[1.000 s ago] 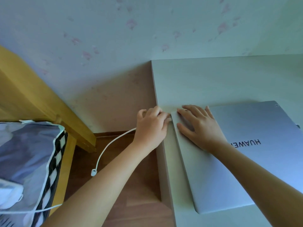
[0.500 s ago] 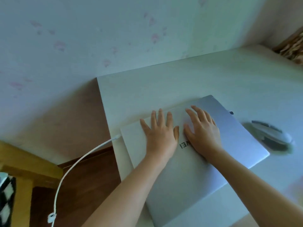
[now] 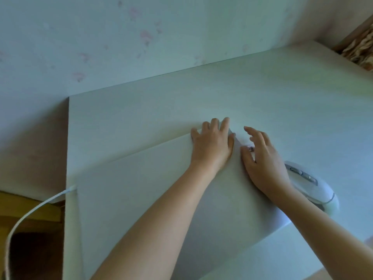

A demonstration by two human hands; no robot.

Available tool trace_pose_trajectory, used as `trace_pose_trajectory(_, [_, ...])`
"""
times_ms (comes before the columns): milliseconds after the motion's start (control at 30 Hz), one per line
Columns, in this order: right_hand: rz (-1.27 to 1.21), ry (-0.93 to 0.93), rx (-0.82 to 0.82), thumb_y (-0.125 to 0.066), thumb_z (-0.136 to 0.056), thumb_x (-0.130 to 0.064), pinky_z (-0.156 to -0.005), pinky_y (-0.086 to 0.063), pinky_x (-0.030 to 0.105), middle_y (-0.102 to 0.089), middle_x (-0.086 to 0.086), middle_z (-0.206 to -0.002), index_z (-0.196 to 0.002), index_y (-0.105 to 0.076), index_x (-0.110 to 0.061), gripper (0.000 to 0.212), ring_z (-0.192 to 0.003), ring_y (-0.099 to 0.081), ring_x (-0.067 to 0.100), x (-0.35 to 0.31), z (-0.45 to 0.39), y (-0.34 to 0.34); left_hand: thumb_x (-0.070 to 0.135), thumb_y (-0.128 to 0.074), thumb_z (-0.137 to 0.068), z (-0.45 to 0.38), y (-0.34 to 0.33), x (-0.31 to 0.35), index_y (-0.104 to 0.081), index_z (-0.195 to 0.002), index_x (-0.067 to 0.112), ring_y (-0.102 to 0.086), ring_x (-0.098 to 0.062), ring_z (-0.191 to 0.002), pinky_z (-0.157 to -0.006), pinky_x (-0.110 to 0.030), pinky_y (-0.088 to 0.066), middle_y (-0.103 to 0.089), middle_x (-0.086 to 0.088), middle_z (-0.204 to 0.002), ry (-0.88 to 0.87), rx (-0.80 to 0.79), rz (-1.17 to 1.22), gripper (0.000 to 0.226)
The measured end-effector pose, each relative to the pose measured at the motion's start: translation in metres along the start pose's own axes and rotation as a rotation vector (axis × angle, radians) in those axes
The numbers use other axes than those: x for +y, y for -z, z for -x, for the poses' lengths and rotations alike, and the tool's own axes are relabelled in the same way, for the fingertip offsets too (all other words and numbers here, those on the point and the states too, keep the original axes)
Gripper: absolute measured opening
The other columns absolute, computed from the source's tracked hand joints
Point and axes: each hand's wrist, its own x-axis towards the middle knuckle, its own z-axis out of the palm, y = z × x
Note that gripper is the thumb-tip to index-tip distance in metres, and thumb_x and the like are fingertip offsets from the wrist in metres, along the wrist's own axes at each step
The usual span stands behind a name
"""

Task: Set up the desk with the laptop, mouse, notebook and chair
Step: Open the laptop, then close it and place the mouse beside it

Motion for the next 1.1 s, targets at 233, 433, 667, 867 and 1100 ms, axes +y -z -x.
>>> trace_pose_trajectory(233, [-0.084,0.018,-0.058,-0.061,-0.088,-0.024,-0.093,-0.040,0.029,-0.062,-0.004,-0.125,-0.130,-0.055,-0.025,0.043,-0.117,-0.054,0.017,0.040,-0.010,0.016,0.030,-0.043,-0.096,-0.029,-0.005,0.003,-0.060,-0.106,0.013,-0.052,-0.033,-0.099,-0.067,-0.037,-0.035,-0.058,-0.011,-0.105,0.121,0.023,0.055,0.026])
trace_pose_trajectory(433, [-0.180,0.156,0.001,-0.074,-0.077,-0.011,-0.079,-0.046,0.028,-0.072,-0.001,-0.091,-0.104,-0.072,-0.017,0.028,-0.088,-0.063,0.023,0.054,-0.024,0.014,0.039,-0.040,-0.097,-0.043,0.000,0.005,-0.058,-0.090,0.012,-0.055,-0.032,-0.091,-0.067,-0.034,-0.034,-0.061,-0.011,-0.093,0.190,-0.074,0.083,0.034])
trace_pose_trajectory(667, [-0.662,-0.095,-0.022,-0.073,-0.076,-0.003,-0.066,-0.050,0.014,-0.067,-0.009,-0.082,-0.094,-0.070,-0.025,0.029,-0.072,-0.064,0.003,0.041,-0.054,0.007,0.034,-0.031,-0.102,-0.061,0.015,0.003,-0.054,-0.073,0.007,-0.056,-0.035,-0.089,-0.065,-0.033,-0.029,-0.063,-0.020,-0.086,0.269,-0.157,0.108,0.046])
trace_pose_trajectory(867, [-1.400,-0.477,-0.119,-0.073,-0.074,0.000,-0.063,-0.054,0.019,-0.070,0.005,-0.078,-0.084,-0.071,-0.005,0.011,-0.068,-0.071,0.017,0.021,-0.054,0.022,0.031,-0.040,-0.100,-0.062,0.040,0.001,-0.055,-0.066,0.007,-0.050,-0.021,-0.064,-0.062,-0.031,-0.036,-0.050,0.002,-0.055,0.260,-0.054,0.336,0.044])
trace_pose_trajectory(1100, [-1.509,-0.641,-0.206,-0.074,-0.072,-0.004,-0.061,-0.057,0.023,-0.070,0.010,-0.068,-0.083,-0.070,0.001,0.012,-0.057,-0.067,0.015,0.002,-0.048,0.022,0.039,-0.037,-0.089,-0.054,0.043,0.003,-0.055,-0.065,0.013,-0.043,-0.009,-0.055,-0.056,-0.025,-0.032,-0.047,0.006,-0.051,0.207,-0.051,0.409,0.041])
